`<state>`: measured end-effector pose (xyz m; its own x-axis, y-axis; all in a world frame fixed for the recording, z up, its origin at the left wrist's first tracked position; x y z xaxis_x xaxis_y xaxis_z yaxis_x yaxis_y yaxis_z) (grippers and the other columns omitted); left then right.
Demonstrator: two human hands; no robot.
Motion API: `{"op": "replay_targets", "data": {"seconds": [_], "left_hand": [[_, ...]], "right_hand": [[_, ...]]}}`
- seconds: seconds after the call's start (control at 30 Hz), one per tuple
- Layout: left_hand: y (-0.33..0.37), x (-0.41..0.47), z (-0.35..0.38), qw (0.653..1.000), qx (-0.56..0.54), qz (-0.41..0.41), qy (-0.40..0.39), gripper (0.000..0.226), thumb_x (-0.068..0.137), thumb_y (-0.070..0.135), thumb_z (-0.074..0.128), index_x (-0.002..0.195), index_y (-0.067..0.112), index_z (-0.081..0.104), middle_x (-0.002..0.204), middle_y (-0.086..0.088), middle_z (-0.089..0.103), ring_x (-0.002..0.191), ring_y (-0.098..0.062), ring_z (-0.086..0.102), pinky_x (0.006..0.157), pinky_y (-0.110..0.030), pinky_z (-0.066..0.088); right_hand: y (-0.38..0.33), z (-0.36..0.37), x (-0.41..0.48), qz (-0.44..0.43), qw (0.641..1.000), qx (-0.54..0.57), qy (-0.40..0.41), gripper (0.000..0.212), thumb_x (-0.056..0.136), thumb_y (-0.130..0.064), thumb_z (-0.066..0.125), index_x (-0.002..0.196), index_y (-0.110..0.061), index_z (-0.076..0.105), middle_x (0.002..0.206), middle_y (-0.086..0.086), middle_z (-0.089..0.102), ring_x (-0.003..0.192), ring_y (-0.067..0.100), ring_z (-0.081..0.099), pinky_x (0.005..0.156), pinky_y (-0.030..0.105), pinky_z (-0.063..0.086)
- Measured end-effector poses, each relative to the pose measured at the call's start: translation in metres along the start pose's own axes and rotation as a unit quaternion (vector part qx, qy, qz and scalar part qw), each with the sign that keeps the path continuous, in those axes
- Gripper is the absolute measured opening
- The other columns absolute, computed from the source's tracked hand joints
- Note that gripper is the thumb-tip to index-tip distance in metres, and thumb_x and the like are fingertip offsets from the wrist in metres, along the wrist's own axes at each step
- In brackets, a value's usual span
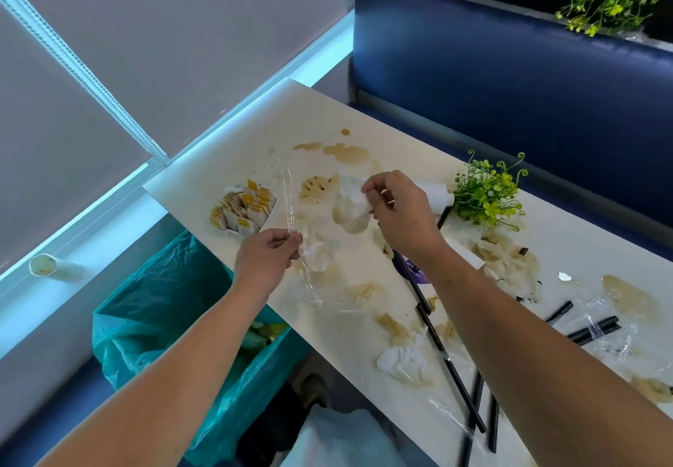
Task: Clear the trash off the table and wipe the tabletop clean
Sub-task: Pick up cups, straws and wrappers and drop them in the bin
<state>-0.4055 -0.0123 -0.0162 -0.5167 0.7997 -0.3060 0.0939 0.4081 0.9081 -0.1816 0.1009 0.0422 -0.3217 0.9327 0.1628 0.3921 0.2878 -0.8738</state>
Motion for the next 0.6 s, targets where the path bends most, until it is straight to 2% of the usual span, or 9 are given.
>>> {"op": "replay_targets", "data": {"seconds": [0.17,0.3,0.4,0.6], "left_hand": [[-0.017,0.002,-0.045,0.999,0.011,-0.015,0.029,0.004,0.091,0.028,0.076,0.09,0.024,0.077,0.075,0.001,0.077,0.068,-0.008,0.07,0.069,-0.027,0.054],[-0.038,0.003,-0.09,0.998,0.023,-0.031,0.053,0.004,0.09,0.029,0.077,0.089,0.025,0.078,0.075,0.001,0.077,0.067,-0.005,0.07,0.067,-0.025,0.053],[-0.057,0.003,-0.124,0.996,0.022,-0.047,0.066,0.005,0.09,0.028,0.078,0.089,0.023,0.078,0.076,-0.002,0.077,0.069,-0.01,0.069,0.071,-0.029,0.056],[-0.101,-0.004,-0.187,0.991,0.012,-0.087,0.098,0.011,0.088,0.032,0.08,0.094,0.023,0.078,0.078,0.0,0.078,0.07,-0.01,0.07,0.074,-0.029,0.057]], "right_hand": [[-0.022,0.047,0.003,-0.007,0.998,0.017,-0.057,0.016,0.1,-0.01,0.059,0.096,-0.023,0.066,0.1,-0.004,0.063,0.081,0.011,0.063,0.068,0.013,0.048],[-0.038,0.096,-0.001,-0.022,0.994,0.017,-0.109,0.017,0.099,-0.009,0.06,0.095,-0.025,0.065,0.101,0.0,0.063,0.082,0.017,0.063,0.072,0.02,0.051],[-0.048,0.139,-0.009,-0.034,0.989,0.018,-0.143,0.015,0.098,-0.006,0.062,0.096,-0.02,0.067,0.1,0.002,0.063,0.083,0.019,0.063,0.075,0.026,0.052],[-0.063,0.224,-0.027,-0.045,0.977,0.015,-0.209,0.017,0.096,-0.004,0.061,0.096,-0.019,0.068,0.097,-0.001,0.063,0.08,0.012,0.06,0.076,0.021,0.049]]}}
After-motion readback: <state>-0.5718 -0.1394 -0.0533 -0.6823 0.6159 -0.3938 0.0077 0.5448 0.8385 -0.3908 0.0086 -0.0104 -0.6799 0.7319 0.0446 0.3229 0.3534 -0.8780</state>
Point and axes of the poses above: each hand's wrist, its own x-axis towards the middle knuckle, its own z-axis out of the palm, y = z × x, the point moved 3 cm from there along x, towards the middle knuckle
